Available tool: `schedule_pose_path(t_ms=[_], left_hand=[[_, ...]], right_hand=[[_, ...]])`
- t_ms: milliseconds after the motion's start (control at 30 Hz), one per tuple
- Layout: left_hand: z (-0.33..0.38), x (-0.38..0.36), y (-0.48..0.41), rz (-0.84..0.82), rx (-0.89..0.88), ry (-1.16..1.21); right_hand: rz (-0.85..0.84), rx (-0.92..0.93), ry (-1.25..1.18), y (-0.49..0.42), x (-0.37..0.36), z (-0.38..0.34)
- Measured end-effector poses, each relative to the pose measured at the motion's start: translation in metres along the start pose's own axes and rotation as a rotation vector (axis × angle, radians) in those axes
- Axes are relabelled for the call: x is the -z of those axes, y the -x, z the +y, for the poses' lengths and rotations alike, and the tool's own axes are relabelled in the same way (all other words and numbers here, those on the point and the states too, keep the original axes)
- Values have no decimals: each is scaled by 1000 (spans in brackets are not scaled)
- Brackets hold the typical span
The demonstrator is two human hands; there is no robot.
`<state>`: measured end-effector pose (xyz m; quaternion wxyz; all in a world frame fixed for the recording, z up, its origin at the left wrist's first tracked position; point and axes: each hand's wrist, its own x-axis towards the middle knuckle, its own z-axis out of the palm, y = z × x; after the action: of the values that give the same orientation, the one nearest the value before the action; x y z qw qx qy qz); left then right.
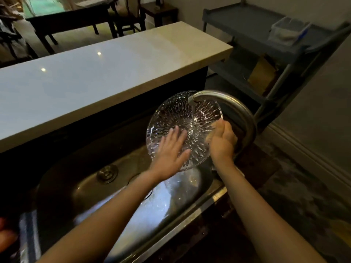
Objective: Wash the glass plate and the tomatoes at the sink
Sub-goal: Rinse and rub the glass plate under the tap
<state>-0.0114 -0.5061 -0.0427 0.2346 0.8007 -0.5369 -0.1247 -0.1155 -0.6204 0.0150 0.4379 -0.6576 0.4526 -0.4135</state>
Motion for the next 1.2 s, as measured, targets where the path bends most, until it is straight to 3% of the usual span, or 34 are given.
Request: schedule_pose_path(t_ms=[100, 233, 467, 533, 633, 700, 767, 867, 933, 1033, 1200], left_hand=[[30, -2, -16, 23, -138, -1], [31, 20, -61, 85, -112, -73], [-54, 53, -42, 291, 484, -67], [-73, 63, -25, 197, 662, 304], [-87, 81, -1, 45, 746, 1174], [-86, 89, 11, 85, 679, 1458], [-80, 94, 19, 121, 632, 1574], [-69, 100, 30, 152, 617, 1652], [-64, 104, 36, 174, 595, 1672], [-53, 108, 42, 234, 578, 1579], [-34, 105, 47, 383, 573, 1211]], right_hand=[[-64, -35, -20, 5, -4, 5], [-126, -72, -73, 14, -7, 6], [-101, -109, -78, 12, 1, 9], [-107, -159, -75, 9, 1, 9], [-183, -285, -118, 4, -5, 8], [-264, -383, -125, 1, -12, 6], [-386, -449, -148, -5, -18, 5], [-570, -553, -380, -13, -23, 6], [-605, -556, -432, -17, -26, 9], [-536, -538, -334, -16, -38, 15], [-348, -511, -67, -14, -57, 31]])
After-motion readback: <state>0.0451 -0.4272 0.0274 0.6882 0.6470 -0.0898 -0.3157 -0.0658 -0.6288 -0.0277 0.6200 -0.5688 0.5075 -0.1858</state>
